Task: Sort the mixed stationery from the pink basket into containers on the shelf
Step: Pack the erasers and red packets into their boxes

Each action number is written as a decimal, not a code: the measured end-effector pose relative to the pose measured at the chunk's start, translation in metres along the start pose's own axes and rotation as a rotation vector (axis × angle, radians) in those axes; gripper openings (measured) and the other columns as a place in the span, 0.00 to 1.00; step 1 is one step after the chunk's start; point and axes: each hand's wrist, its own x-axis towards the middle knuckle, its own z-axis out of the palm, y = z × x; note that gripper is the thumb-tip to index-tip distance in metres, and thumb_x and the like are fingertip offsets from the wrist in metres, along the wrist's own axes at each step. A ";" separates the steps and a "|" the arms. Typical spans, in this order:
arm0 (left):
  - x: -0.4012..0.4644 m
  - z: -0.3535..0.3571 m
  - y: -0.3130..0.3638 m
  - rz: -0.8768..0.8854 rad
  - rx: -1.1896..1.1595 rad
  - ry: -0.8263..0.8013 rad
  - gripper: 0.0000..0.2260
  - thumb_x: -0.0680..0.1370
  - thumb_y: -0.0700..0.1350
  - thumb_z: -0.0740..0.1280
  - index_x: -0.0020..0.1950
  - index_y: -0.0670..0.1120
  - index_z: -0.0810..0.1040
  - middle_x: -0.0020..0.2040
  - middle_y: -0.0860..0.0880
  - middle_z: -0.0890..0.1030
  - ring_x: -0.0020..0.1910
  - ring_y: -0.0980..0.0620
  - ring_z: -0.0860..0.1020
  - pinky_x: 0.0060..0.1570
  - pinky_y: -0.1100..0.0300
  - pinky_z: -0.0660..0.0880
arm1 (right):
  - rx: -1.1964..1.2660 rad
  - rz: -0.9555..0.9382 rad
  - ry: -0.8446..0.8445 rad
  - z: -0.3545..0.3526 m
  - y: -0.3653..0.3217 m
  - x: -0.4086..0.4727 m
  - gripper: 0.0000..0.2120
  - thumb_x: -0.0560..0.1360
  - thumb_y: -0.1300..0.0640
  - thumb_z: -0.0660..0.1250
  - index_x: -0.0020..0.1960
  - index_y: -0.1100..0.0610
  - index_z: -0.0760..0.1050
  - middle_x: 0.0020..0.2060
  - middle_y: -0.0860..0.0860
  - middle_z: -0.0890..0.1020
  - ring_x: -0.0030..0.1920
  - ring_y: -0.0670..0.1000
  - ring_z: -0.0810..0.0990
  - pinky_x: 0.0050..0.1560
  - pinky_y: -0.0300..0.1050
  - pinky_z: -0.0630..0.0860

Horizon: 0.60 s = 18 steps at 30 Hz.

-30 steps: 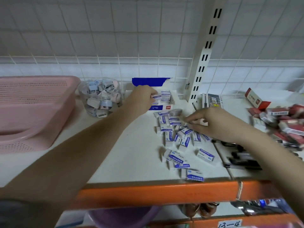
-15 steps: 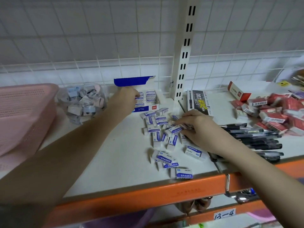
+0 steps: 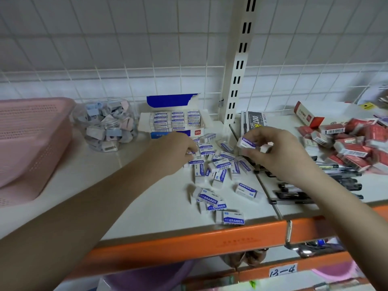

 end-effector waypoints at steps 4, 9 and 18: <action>-0.004 0.006 0.001 -0.014 -0.029 0.002 0.11 0.80 0.43 0.62 0.62 0.48 0.77 0.60 0.49 0.77 0.49 0.54 0.76 0.44 0.63 0.68 | 0.079 -0.067 -0.001 0.003 -0.008 0.017 0.18 0.72 0.57 0.71 0.60 0.45 0.75 0.41 0.45 0.79 0.32 0.40 0.72 0.37 0.27 0.68; -0.017 0.007 0.002 0.036 -0.018 -0.064 0.16 0.79 0.42 0.62 0.67 0.51 0.72 0.65 0.52 0.70 0.52 0.52 0.74 0.50 0.58 0.70 | 0.275 -0.033 -0.015 0.021 -0.022 0.047 0.13 0.74 0.60 0.68 0.56 0.47 0.77 0.38 0.47 0.79 0.35 0.48 0.79 0.44 0.47 0.77; -0.031 0.009 0.003 -0.049 -0.145 0.021 0.14 0.77 0.42 0.66 0.63 0.46 0.77 0.62 0.49 0.74 0.49 0.55 0.73 0.51 0.64 0.69 | 0.207 -0.025 -0.113 0.052 -0.030 0.104 0.04 0.74 0.61 0.69 0.45 0.53 0.79 0.47 0.58 0.83 0.43 0.53 0.80 0.49 0.44 0.76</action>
